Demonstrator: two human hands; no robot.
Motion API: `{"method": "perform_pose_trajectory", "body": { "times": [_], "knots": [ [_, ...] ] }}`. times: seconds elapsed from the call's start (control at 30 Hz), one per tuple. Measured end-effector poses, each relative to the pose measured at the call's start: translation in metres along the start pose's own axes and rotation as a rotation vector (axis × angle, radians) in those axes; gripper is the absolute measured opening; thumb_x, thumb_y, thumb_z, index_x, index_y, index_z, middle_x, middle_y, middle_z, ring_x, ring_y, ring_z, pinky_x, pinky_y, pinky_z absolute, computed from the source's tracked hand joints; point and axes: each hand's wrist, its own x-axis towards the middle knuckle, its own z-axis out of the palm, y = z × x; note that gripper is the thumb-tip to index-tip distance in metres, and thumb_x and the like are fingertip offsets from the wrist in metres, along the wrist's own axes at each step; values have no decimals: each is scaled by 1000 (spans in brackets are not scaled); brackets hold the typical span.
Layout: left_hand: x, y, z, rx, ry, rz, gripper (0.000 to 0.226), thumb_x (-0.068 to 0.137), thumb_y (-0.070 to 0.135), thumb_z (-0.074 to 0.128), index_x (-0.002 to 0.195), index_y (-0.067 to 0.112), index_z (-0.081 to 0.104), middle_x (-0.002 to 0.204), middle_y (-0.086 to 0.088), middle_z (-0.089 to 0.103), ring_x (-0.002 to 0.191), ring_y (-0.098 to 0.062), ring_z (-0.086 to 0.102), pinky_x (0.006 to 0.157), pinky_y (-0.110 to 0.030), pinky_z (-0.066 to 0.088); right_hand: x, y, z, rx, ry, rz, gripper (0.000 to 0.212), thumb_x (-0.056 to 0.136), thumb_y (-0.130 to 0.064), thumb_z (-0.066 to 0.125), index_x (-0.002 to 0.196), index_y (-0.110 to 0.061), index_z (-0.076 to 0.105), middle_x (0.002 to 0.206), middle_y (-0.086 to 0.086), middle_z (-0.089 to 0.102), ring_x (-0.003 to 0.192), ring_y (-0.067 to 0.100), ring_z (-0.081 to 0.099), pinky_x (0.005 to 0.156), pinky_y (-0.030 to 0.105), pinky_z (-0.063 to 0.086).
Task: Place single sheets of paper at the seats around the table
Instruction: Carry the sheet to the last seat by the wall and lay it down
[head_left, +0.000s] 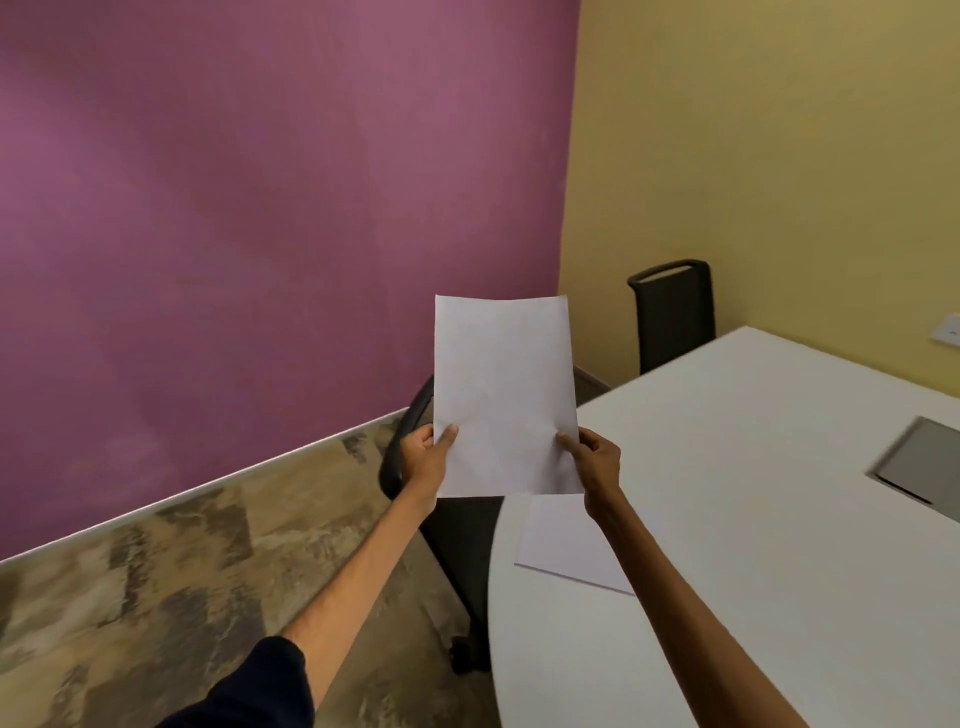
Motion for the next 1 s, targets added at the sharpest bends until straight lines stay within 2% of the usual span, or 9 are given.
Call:
{"method": "perform_pose_trajectory", "body": {
  "times": [0.07, 0.17, 0.27, 0.33, 0.43, 0.63, 0.8, 0.9, 1.0],
  "knots": [
    [19, 5, -34, -47, 42, 16, 6, 91, 19, 67, 95, 14, 69, 86, 6, 71, 75, -8, 68, 53, -14, 52, 3, -3, 38, -24, -61, -25, 12, 88, -21, 70, 96, -12, 69, 99, 4, 68, 89, 22, 62, 82, 33, 51],
    [49, 11, -86, -45, 92, 36, 18, 91, 17, 67, 105, 6, 69, 95, -3, 72, 78, -12, 69, 57, -15, 55, 7, -5, 93, -74, -151, -55, 11, 87, -21, 71, 86, -10, 71, 93, 8, 70, 84, 22, 62, 78, 32, 53],
    [82, 11, -135, -29, 110, 47, 13, 90, 17, 68, 97, 6, 69, 97, -8, 72, 85, -22, 69, 71, -31, 60, 10, -3, 149, -104, -189, -107, 25, 87, -21, 71, 90, 4, 71, 95, 20, 70, 81, 24, 61, 77, 36, 51],
    [105, 9, -166, -19, 93, 53, 13, 90, 18, 69, 89, 6, 66, 91, -9, 69, 83, -23, 64, 78, -38, 55, 13, 0, 187, -120, -200, -132, 30, 88, -26, 70, 89, 4, 71, 94, 20, 70, 82, 29, 62, 79, 37, 49],
    [140, 6, -209, -13, 70, 52, 14, 90, 20, 69, 90, 9, 59, 88, -8, 58, 84, -20, 53, 79, -38, 46, 18, 8, 241, -138, -205, -154, 30, 89, -29, 68, 89, 1, 71, 93, 17, 71, 88, 38, 63, 81, 40, 48],
    [204, 3, -263, -59, 97, 32, 11, 89, 18, 70, 95, 9, 71, 100, -8, 74, 93, -25, 70, 84, -36, 57, 41, 21, 320, -137, -220, -159, 27, 89, -27, 69, 90, 0, 72, 93, 18, 72, 88, 39, 65, 83, 49, 54],
    [268, -5, -282, -96, 125, -17, 5, 88, 18, 71, 92, 15, 71, 98, -4, 74, 94, -24, 71, 88, -39, 58, 88, 26, 373, -127, -244, -125, 26, 87, -27, 72, 84, -1, 72, 86, 16, 71, 74, 23, 60, 71, 37, 49],
    [315, -10, -286, -113, 133, -37, 14, 88, 17, 71, 100, 8, 71, 101, -8, 75, 93, -26, 72, 85, -39, 59, 128, 32, 404, -143, -249, -133, 23, 86, -29, 72, 82, -7, 73, 82, 8, 73, 69, 17, 62, 66, 29, 49],
    [372, -13, -282, -120, 117, -43, 16, 89, 17, 70, 102, 7, 70, 103, -10, 74, 94, -28, 71, 85, -41, 58, 177, 36, 436, -136, -260, -134, 18, 87, -27, 72, 81, -10, 73, 82, 5, 73, 70, 18, 64, 67, 30, 53]
  ]
}}
